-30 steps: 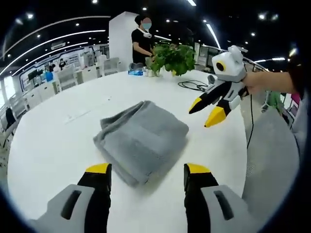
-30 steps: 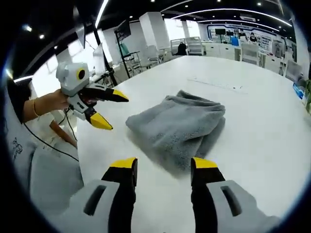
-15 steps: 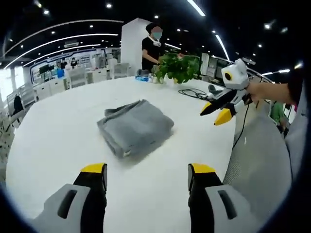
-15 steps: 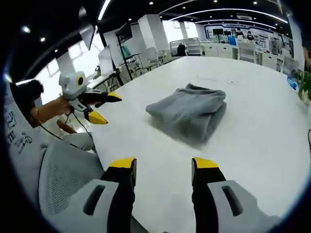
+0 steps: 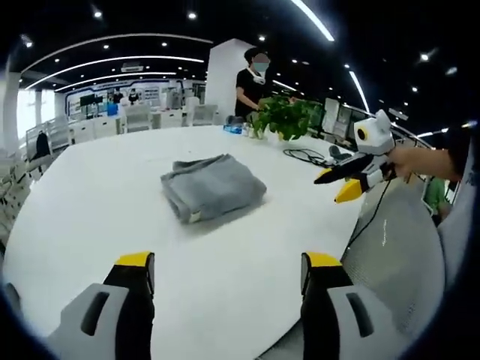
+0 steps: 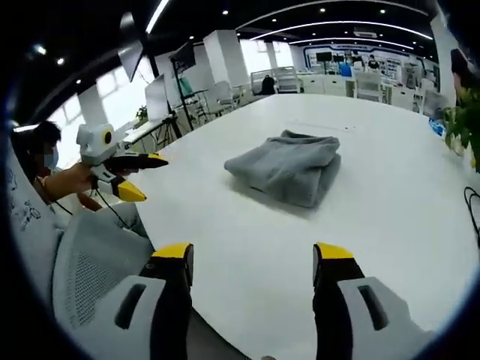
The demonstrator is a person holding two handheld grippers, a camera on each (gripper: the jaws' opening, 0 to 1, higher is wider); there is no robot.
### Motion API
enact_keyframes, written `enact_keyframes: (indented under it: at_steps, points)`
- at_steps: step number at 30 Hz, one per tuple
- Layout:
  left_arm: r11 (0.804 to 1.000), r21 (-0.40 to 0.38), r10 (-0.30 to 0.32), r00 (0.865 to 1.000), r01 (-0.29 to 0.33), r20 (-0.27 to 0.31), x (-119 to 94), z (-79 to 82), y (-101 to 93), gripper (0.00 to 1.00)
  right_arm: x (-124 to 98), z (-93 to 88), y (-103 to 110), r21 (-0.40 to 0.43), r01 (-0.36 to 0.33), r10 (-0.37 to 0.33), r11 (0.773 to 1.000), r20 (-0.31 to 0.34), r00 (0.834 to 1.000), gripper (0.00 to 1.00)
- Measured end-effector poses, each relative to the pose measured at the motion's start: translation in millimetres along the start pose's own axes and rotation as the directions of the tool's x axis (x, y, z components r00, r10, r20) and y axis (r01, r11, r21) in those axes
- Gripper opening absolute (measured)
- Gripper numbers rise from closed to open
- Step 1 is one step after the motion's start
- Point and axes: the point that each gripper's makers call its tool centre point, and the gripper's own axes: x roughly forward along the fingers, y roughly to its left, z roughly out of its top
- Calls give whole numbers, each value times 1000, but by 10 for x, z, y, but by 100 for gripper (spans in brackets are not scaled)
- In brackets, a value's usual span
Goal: Fold the towel on the table until its edges align and the towel forms a compact rectangular stack.
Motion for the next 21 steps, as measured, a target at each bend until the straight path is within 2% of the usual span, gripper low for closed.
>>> enact_keyframes:
  at_steps: [2,5,19,21]
  points:
    - [1000,-4,9,1000,-9,4,-18,-24,-4,85,-5,-24,6,3,11,-11,1000,7,1000,76]
    - [1000,-13,14,1000,-14,5,-39,-56,-16,86,-15,-52,13,14,21,-21,1000,11,1000,78]
    - [1000,-23,19,1000,-19,-2,-87,-101,-23,86,-39,-86,73,39,-1,0,999,9,1000,75]
    - [999,-25,20,1000,-20,0,-86,-103,-28,86,-44,-96,56,35,15,-15,999,9,1000,75]
